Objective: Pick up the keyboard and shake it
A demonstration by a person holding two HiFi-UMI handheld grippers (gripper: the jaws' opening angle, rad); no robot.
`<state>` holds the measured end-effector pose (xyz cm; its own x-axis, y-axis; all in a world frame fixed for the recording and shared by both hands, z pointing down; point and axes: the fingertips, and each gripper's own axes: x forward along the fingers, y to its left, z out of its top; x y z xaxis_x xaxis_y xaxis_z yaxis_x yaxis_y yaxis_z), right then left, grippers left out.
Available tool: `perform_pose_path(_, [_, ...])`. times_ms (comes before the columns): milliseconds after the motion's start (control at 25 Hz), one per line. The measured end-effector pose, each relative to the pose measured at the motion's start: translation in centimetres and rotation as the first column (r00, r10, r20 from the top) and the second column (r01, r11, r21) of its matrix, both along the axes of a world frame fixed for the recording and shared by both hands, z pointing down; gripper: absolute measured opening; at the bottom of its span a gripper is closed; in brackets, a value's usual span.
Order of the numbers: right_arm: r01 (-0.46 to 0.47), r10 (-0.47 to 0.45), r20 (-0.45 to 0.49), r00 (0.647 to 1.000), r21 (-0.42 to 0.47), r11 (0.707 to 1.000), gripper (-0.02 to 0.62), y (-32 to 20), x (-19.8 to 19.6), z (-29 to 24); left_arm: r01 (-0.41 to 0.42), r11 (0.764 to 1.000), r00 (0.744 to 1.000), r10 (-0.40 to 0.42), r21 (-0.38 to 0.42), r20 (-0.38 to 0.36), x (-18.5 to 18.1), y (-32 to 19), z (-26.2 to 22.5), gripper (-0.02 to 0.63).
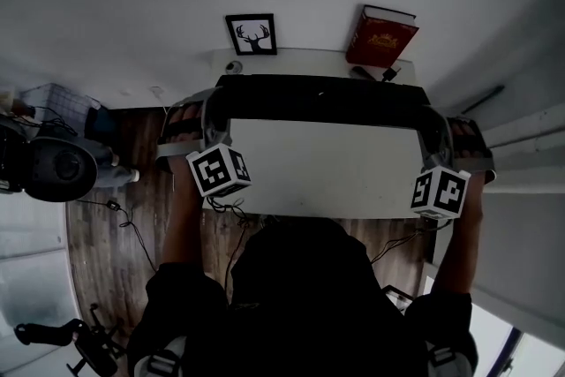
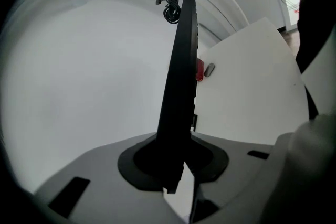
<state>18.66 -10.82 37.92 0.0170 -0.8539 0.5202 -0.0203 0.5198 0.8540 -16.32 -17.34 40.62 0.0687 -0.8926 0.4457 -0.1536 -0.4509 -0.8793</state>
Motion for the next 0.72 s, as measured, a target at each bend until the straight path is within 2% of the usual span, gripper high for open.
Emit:
perform_pose_path(200, [-0.077,0.080,-0.022,0.997,0.113,0.991,0.095,0.8,1.3,-4.6,-0.049,0.993,0.999,0.051,0.108,-0.018,1.8,-2.1,-4.7,0.095])
perform_pose_path(360, [-0.146,0.155,-0.053,0.986,0.145,0.979,0.095,2.7,3.0,-6.0,-0.124,0.984,0.992,0.127,0.125,-0.020,4.7,-3.3,-4.9,0.092])
perform_pose_path(560, [-0.256,0.273,-0.087,0.958,0.169,0.952,0.095,6.7,5.8,-7.5,-0.245,0.959,0.968,0.250,0.141,-0.015,10.0,-4.3,-4.8,0.084])
perform_pose_path(720, [-0.350,0.376,-0.119,0.919,0.194,0.916,0.095,10.4,8.0,-9.1,-0.349,0.925,0.934,0.357,0.148,-0.030,15.4,-4.8,-4.8,0.083])
